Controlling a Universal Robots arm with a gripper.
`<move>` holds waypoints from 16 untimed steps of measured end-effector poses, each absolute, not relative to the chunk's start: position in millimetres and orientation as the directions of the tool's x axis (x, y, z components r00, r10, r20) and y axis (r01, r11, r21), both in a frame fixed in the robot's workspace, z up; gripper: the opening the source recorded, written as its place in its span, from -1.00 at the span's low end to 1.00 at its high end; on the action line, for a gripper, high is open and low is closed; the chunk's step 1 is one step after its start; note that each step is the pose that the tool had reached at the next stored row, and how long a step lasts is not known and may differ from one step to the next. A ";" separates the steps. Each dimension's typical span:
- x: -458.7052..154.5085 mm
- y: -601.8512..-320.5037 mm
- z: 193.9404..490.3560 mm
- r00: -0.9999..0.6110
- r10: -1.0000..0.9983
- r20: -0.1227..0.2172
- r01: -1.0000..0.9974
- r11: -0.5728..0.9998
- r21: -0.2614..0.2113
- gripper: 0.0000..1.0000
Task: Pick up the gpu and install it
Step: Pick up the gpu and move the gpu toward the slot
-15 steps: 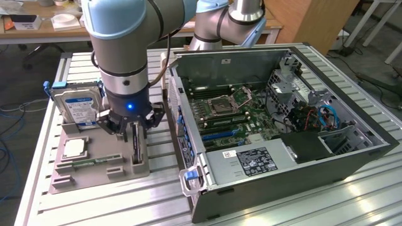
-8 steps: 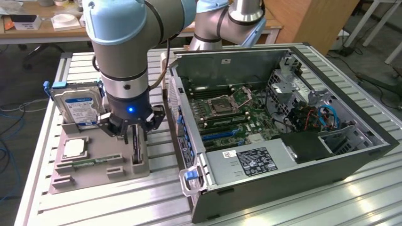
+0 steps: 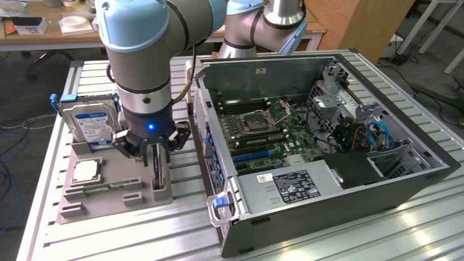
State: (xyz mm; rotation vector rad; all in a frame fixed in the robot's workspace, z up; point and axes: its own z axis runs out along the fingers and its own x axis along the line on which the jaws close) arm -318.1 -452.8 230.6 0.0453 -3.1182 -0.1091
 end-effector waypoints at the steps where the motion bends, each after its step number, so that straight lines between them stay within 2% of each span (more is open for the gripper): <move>1: -318.1 -452.8 230.6 -0.999 -0.030 0.020 -0.028 0.997 0.070 0.00; 6: -318.1 -452.8 230.6 -0.999 -0.030 0.020 -0.028 0.997 0.070 -0.03; 7: -318.1 -452.8 230.6 -0.999 -0.030 0.020 -0.028 0.997 0.070 -0.16; 14: -318.1 -452.8 230.6 -0.999 -0.030 0.020 -0.028 0.997 0.070 -0.19; 15: -318.1 -452.8 230.6 -0.999 -0.030 0.020 -0.028 0.997 0.070 -0.33; 16: -318.1 -452.8 230.6 -0.999 -0.030 0.020 -0.028 0.997 0.070 -0.33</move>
